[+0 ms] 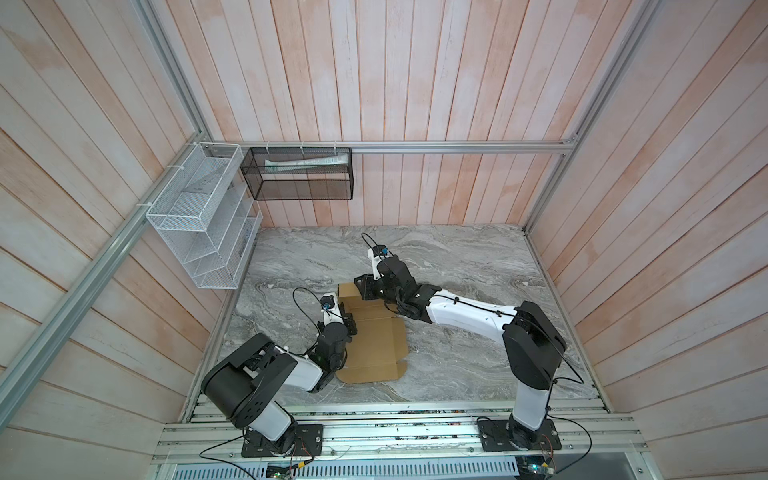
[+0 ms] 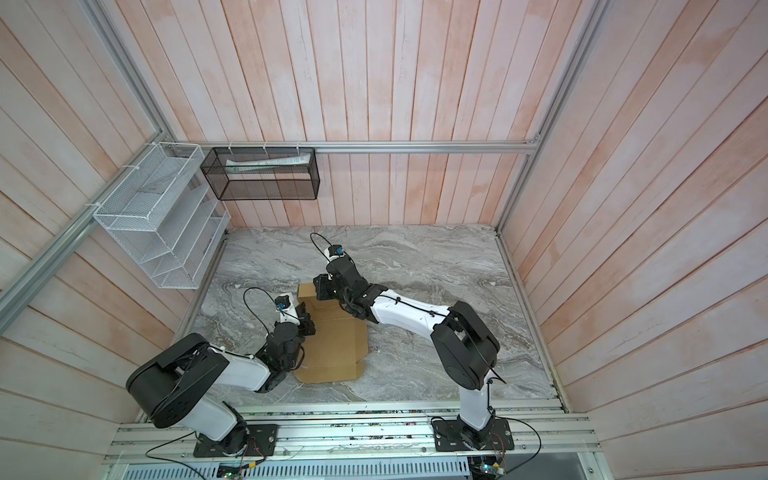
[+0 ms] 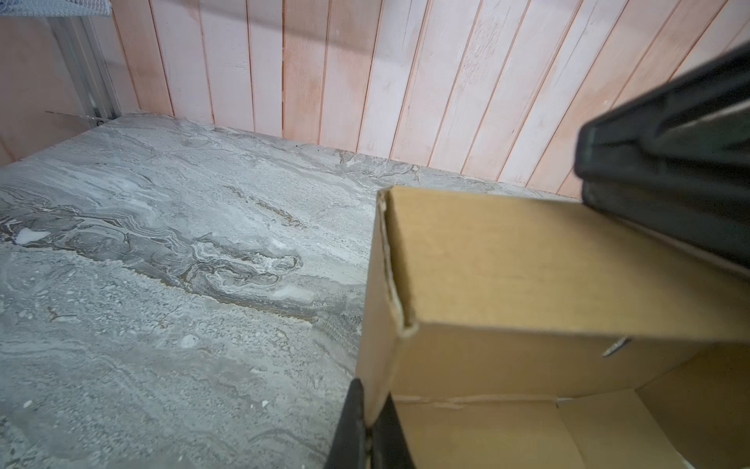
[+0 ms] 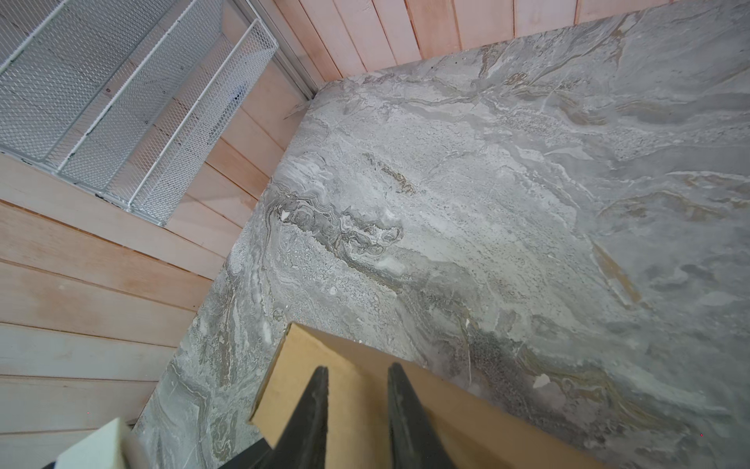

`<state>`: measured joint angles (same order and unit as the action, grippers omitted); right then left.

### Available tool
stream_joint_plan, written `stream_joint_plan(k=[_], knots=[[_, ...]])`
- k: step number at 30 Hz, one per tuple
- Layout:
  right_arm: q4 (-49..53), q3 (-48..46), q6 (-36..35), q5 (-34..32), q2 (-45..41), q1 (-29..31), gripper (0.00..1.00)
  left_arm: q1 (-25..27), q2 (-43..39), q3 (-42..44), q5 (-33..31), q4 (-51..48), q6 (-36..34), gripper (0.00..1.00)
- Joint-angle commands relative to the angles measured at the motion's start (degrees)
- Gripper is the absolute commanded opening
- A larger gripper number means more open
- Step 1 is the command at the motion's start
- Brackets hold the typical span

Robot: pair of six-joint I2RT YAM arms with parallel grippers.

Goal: Fold the paper box

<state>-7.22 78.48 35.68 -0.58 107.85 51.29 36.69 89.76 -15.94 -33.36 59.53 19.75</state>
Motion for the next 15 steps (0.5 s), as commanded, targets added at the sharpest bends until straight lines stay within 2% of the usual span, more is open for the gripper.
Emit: stream_joint_plan(k=[1,11,15], knots=[[2.85,0.01,0.60,0.27,2.93,0.30,0.27,-0.30,-0.15,1.18,0.43,-3.67,0.59,0.02],[1.77,-1.51,1.15,0.03,2.76,0.13,0.27,-0.30,1.64,-0.01,-1.90,-5.80,1.89,0.25],[1.71,-1.92,1.23,0.05,2.61,-0.11,0.27,-0.26,2.87,-1.16,-3.39,-7.06,2.86,0.28]])
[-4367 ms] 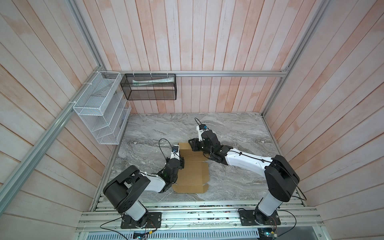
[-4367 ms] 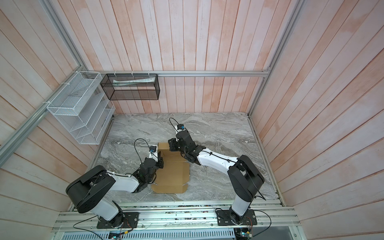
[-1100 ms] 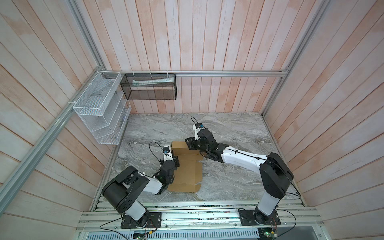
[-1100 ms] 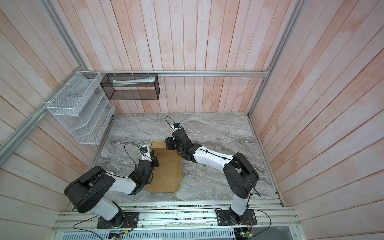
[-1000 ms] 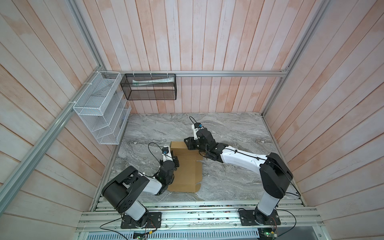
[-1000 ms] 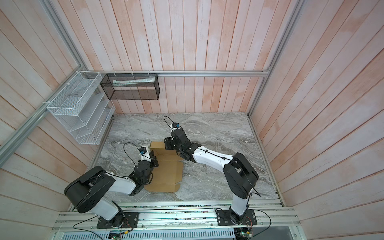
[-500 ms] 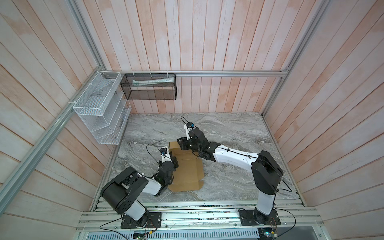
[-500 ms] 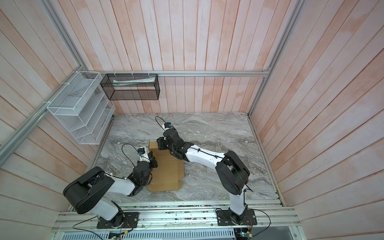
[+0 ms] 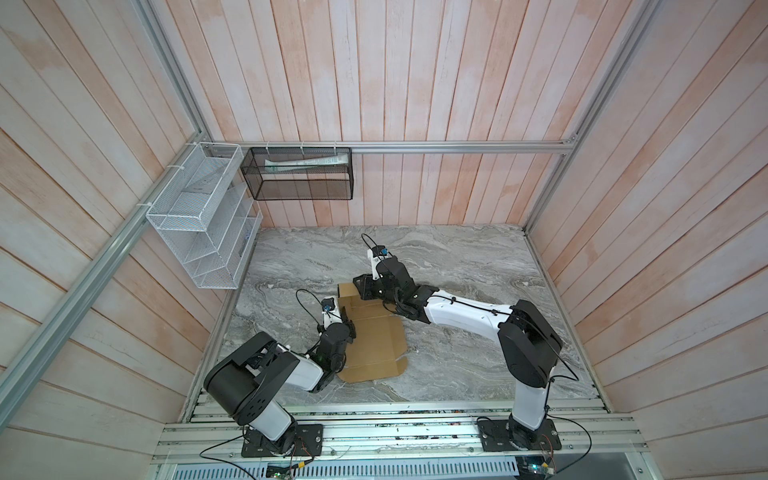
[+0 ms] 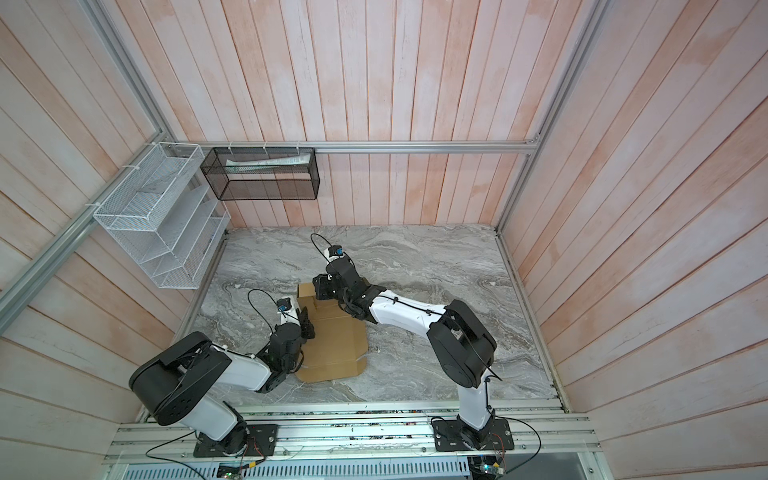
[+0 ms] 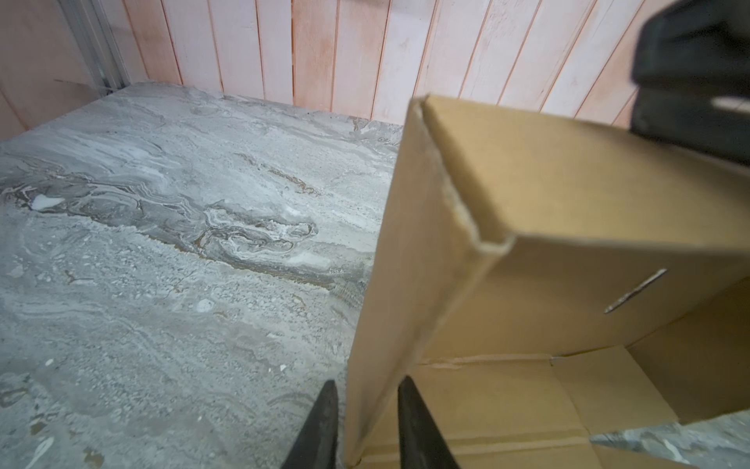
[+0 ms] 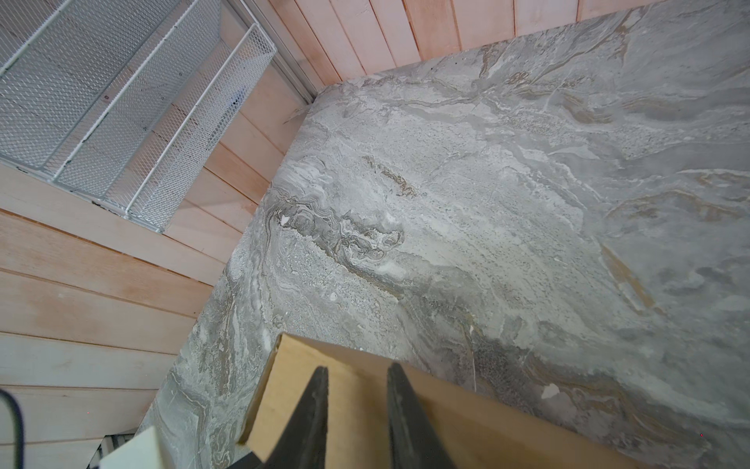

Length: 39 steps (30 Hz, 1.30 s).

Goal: Fold the paper box

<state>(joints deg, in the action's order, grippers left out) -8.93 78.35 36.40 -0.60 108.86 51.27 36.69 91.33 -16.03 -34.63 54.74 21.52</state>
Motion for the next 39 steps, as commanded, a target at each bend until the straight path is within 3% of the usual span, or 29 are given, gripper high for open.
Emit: stream_joint_plan(k=[1,10,18,32,39], knots=[[3.44,-1.83,0.53,-0.01,1.62,-0.11,0.27,-0.30,1.60,-1.46,-2.58,-2.62,1.21,0.29],[3.39,-1.96,0.51,0.28,1.80,-0.24,0.27,-0.30,5.44,-6.38,-6.26,-4.34,1.25,0.39],[3.36,-2.31,0.67,0.84,2.14,-0.55,0.27,-0.39,9.00,-8.91,-7.14,-3.00,0.20,0.41],[3.39,-2.38,0.60,1.17,1.98,-0.72,0.27,-0.48,9.48,-8.67,-5.79,-1.59,-0.38,0.01],[4.65,-1.36,-0.62,0.61,0.53,-0.73,0.28,-0.15,8.09,-7.80,-1.95,-0.39,-0.08,0.00]])
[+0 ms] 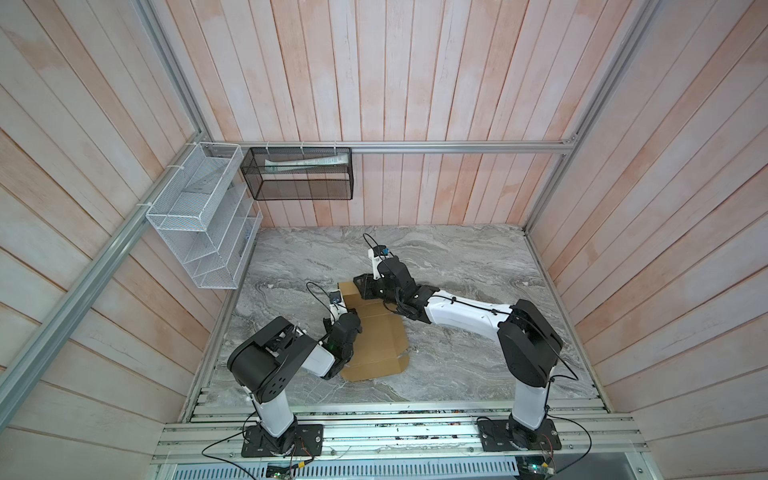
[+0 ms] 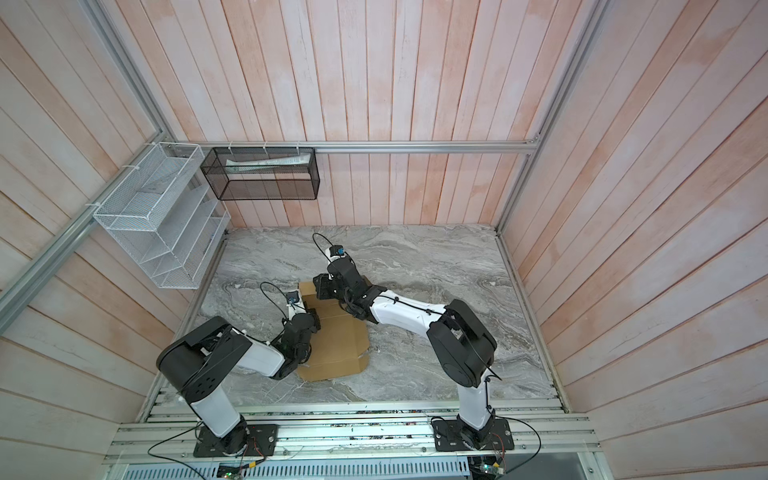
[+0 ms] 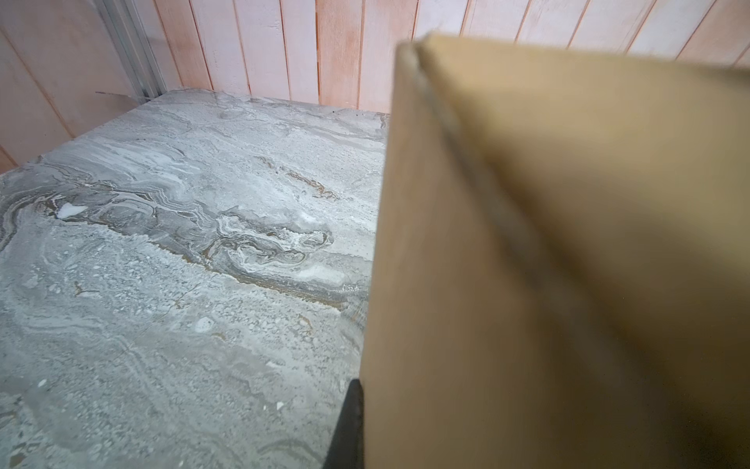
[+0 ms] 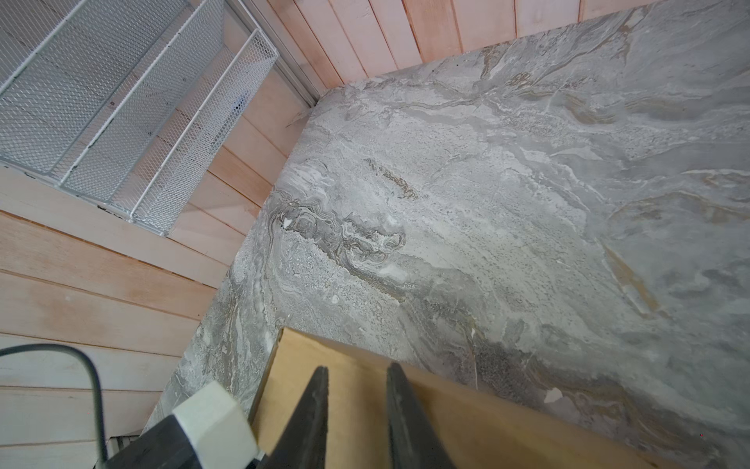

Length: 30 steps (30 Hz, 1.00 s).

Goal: Fold the paper box

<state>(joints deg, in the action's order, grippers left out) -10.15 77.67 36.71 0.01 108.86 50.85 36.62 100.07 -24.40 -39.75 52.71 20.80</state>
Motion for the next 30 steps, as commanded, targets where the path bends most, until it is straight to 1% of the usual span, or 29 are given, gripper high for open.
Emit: stream_joint_plan(k=[1,7,20,27,30], knots=[[6.21,-0.44,-1.19,-0.10,0.32,-0.31,0.28,0.07,-0.75,0.73,3.78,2.04,0.31,0.00],[6.73,0.07,-2.47,-1.16,-1.31,-0.31,0.32,1.60,-1.12,1.10,5.46,4.36,-1.11,0.00],[5.41,-0.82,-3.75,-2.22,-3.04,-0.23,0.36,2.58,-1.83,0.76,6.09,3.55,-1.07,0.00],[4.12,-2.55,-3.00,-2.46,-3.04,-0.23,0.36,2.58,-3.12,1.15,4.79,2.80,-0.85,0.16],[4.09,-2.86,-2.87,-2.55,-3.13,-0.26,0.36,2.58,-4.12,1.59,4.27,2.84,-0.98,0.19]])
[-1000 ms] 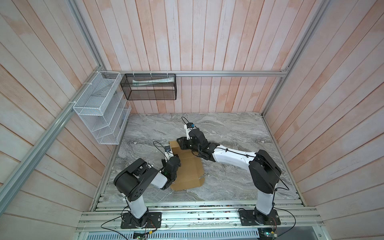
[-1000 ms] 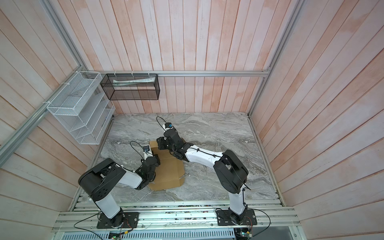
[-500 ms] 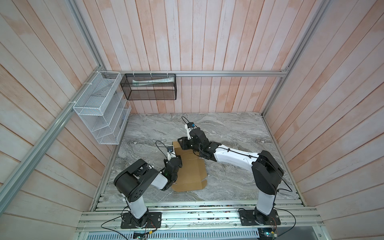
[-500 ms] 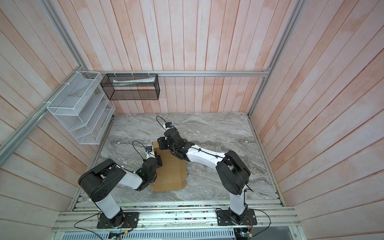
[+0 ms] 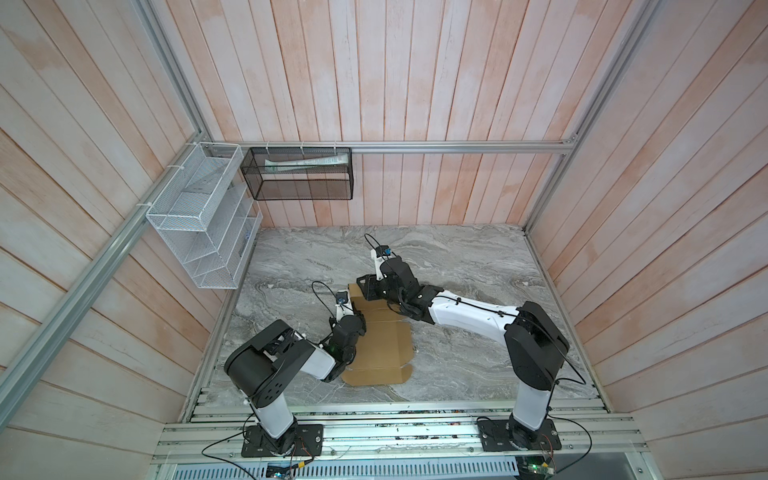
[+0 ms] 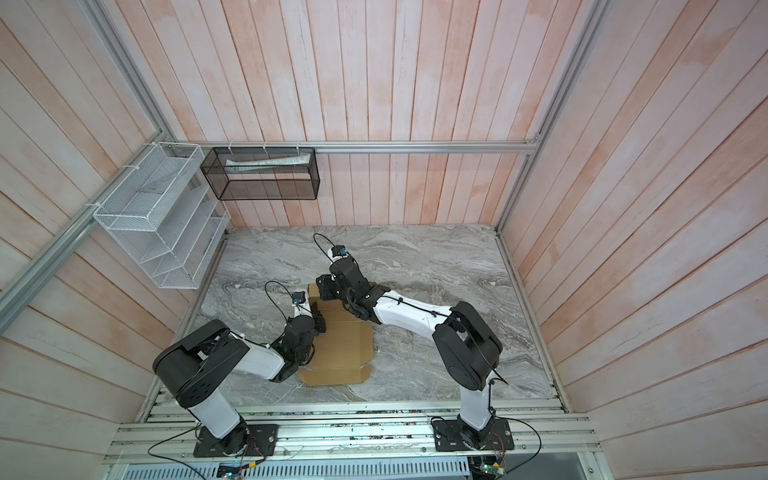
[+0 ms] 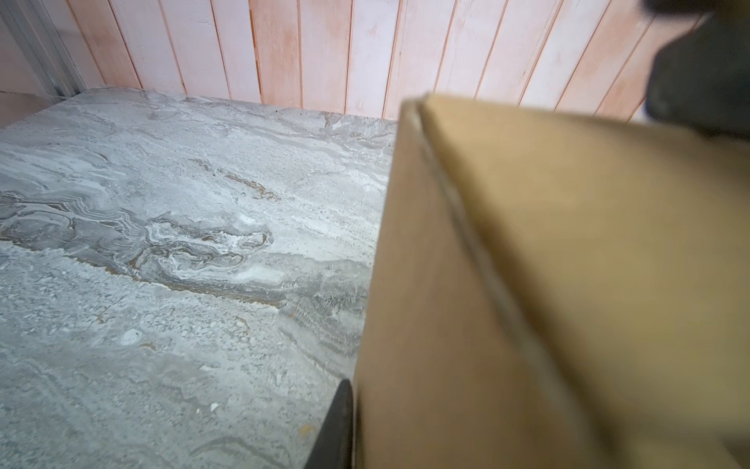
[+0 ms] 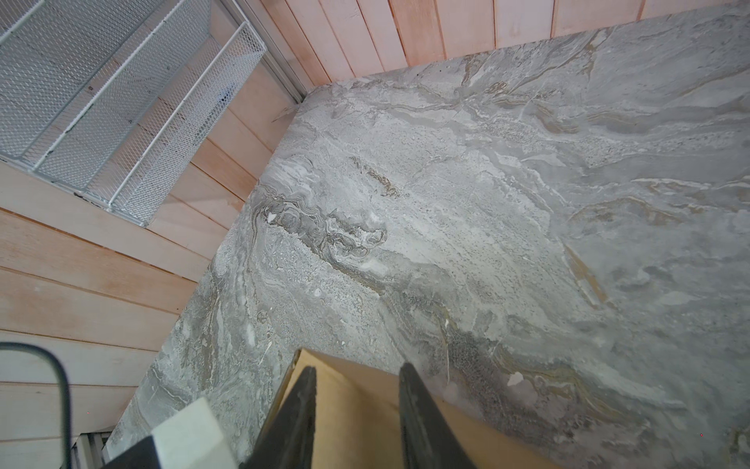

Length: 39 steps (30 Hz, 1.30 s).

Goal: Fold the paper box

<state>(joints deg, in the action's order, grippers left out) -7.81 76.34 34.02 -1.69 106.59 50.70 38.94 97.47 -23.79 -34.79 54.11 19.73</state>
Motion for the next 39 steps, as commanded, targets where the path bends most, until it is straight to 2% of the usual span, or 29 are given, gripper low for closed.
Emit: stream_joint_plan(k=[1,12,18,32,39], knots=[[1.76,-1.46,-0.18,-0.81,-0.87,-0.09,0.36,0.26,-1.95,1.06,-0.85,1.41,-0.01,0.21],[1.92,-2.15,0.08,-0.84,-1.20,-0.09,0.36,0.26,-4.25,1.64,-3.66,2.50,-3.07,0.26],[2.14,-2.11,0.00,-0.94,-1.47,-0.12,0.36,0.17,-4.61,1.55,-4.83,2.96,-3.75,0.16],[2.34,-1.15,-0.76,-0.56,-2.29,-0.12,0.36,0.18,-4.27,1.72,-6.03,2.15,-3.18,0.00],[6.85,1.03,-4.93,-3.58,-6.57,-0.07,0.51,0.16,-4.74,1.99,-5.60,1.09,-2.34,0.00]])
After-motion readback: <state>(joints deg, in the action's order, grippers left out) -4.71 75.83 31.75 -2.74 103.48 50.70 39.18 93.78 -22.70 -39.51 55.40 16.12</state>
